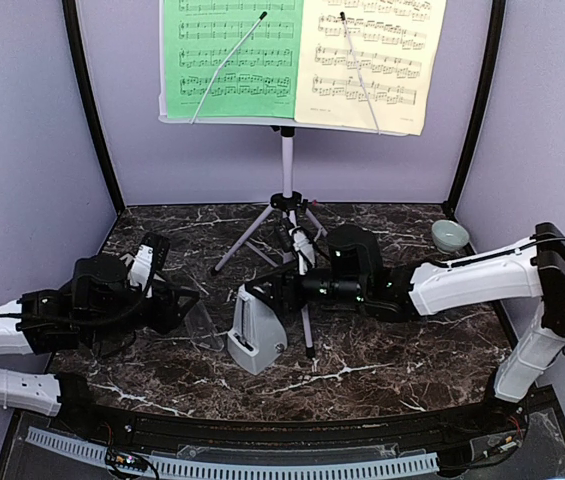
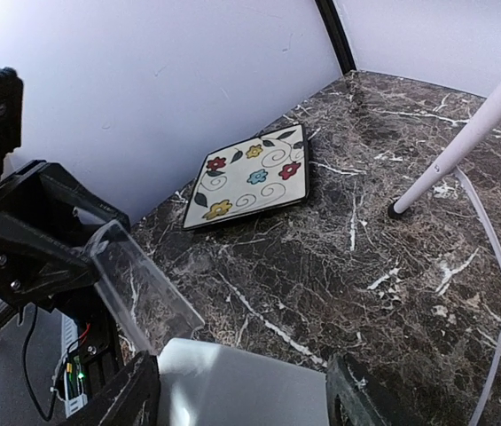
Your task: Set up the instrument practice props
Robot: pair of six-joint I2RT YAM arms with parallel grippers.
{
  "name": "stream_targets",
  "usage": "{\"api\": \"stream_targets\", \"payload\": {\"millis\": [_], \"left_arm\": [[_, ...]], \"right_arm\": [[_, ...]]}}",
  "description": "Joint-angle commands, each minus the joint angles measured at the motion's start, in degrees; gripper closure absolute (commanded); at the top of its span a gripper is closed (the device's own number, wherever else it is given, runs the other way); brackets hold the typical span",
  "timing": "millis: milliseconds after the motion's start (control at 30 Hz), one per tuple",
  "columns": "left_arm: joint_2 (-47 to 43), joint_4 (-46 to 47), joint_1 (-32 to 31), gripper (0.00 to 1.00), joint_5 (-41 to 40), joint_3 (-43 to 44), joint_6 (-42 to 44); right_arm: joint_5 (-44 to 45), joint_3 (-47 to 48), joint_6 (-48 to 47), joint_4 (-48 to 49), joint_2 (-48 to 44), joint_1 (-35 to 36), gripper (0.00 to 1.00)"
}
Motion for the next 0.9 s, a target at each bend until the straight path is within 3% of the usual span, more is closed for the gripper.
{"api": "stream_targets", "payload": {"millis": [0,367,500,633,867], "left_arm": [[2.56,-16.50,5.78,0.83,1.26,5.17,-4.96],[20.78,-16.76,17.89,0.82,13.40,11.73,-1.27],[26.60,-14.09,20.43,0.82,15.04,12.76,0.40],[31.79,-12.60,22.71,0.83,15.86,14.53,1.87],[39.70,-10.58,24.54,0.82,17.23,15.46,3.93]], "right_arm": [[2.00,-0.06,-5.14,-31.08,5.34,0.91,0.35],[1.08,14.83,-5.28,-38.03,2.59,1.48,0.24],[1.78,15.02,-3.99,-38.55,-0.71,1.58,0.14],[4.18,13.51,-2.91,-39.75,-4.94,1.75,0.12],[7.23,5.15,0.20,-40.25,-13.10,2.46,0.17]]}}
